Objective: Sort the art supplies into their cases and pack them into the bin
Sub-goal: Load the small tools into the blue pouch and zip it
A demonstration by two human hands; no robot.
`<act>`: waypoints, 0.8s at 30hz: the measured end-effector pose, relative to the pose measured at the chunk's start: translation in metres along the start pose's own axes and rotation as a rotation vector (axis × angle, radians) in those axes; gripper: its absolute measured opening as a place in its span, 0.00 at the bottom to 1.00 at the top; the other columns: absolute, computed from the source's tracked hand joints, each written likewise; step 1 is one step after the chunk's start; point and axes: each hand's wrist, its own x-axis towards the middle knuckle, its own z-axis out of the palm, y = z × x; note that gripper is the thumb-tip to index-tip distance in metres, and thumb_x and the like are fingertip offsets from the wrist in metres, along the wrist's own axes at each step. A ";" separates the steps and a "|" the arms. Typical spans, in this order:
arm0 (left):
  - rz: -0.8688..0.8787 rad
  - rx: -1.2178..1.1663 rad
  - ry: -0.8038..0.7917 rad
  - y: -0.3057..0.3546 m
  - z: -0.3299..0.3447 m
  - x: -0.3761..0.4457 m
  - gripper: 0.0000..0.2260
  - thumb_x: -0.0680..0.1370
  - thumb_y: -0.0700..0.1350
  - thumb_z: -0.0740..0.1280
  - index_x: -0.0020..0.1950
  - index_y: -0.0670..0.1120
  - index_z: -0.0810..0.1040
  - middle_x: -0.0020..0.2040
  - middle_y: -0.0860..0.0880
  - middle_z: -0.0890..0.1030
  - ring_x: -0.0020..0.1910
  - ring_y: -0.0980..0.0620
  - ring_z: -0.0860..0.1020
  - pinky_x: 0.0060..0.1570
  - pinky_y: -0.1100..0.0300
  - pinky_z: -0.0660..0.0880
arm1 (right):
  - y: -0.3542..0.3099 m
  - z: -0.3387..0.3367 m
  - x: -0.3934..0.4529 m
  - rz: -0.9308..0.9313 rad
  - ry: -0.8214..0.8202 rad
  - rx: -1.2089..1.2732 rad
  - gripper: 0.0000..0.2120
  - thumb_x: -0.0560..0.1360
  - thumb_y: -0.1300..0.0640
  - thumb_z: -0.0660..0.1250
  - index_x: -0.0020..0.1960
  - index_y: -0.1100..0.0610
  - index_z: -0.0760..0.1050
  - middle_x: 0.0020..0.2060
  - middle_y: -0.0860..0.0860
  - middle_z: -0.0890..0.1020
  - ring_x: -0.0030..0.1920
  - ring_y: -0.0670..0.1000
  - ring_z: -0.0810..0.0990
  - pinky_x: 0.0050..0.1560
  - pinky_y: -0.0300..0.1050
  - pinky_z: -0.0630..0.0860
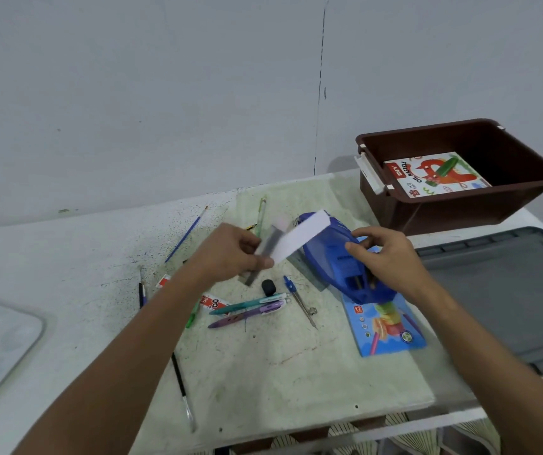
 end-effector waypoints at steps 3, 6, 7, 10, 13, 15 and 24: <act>-0.115 -0.128 -0.089 -0.006 0.019 -0.004 0.15 0.68 0.42 0.78 0.53 0.40 0.82 0.42 0.45 0.85 0.39 0.49 0.84 0.38 0.61 0.80 | -0.003 0.008 0.000 0.031 0.036 0.017 0.08 0.76 0.57 0.68 0.55 0.55 0.76 0.40 0.54 0.81 0.21 0.52 0.77 0.22 0.41 0.75; -0.164 -0.200 -0.124 -0.013 0.027 -0.002 0.15 0.67 0.42 0.78 0.52 0.40 0.83 0.42 0.44 0.85 0.40 0.48 0.84 0.42 0.57 0.81 | -0.001 0.008 0.002 0.051 0.083 0.012 0.11 0.77 0.58 0.66 0.58 0.58 0.75 0.39 0.54 0.82 0.20 0.51 0.77 0.23 0.40 0.75; -0.175 -0.202 -0.131 -0.014 0.028 -0.002 0.15 0.67 0.42 0.78 0.51 0.40 0.83 0.41 0.44 0.85 0.39 0.48 0.84 0.40 0.57 0.81 | -0.001 0.006 0.003 0.062 0.091 0.025 0.11 0.77 0.58 0.66 0.58 0.59 0.75 0.39 0.55 0.82 0.21 0.52 0.77 0.24 0.41 0.76; -0.198 -0.192 -0.143 -0.012 0.033 -0.004 0.13 0.68 0.42 0.78 0.49 0.40 0.83 0.40 0.43 0.85 0.35 0.50 0.83 0.34 0.61 0.79 | -0.003 0.005 0.002 0.091 0.081 0.080 0.12 0.77 0.58 0.67 0.59 0.59 0.74 0.39 0.56 0.80 0.21 0.51 0.77 0.23 0.41 0.76; -0.190 -0.230 -0.118 0.000 0.042 0.001 0.12 0.68 0.41 0.78 0.48 0.37 0.82 0.38 0.43 0.84 0.33 0.49 0.83 0.35 0.60 0.80 | -0.005 0.011 -0.005 0.089 0.021 0.100 0.13 0.76 0.59 0.68 0.60 0.58 0.74 0.41 0.58 0.79 0.21 0.50 0.77 0.23 0.40 0.76; -0.167 -0.248 -0.047 0.007 0.052 0.012 0.15 0.68 0.42 0.79 0.50 0.39 0.81 0.41 0.42 0.84 0.37 0.47 0.84 0.42 0.54 0.82 | -0.005 0.016 -0.010 0.083 -0.016 0.091 0.13 0.76 0.59 0.68 0.60 0.58 0.74 0.41 0.58 0.79 0.22 0.51 0.77 0.23 0.42 0.76; 0.069 -0.023 0.075 0.029 0.103 0.037 0.15 0.75 0.51 0.71 0.41 0.39 0.81 0.38 0.44 0.81 0.36 0.47 0.79 0.39 0.52 0.76 | -0.006 0.016 -0.011 0.097 0.000 0.124 0.13 0.76 0.59 0.67 0.60 0.59 0.76 0.36 0.61 0.82 0.24 0.49 0.74 0.25 0.39 0.72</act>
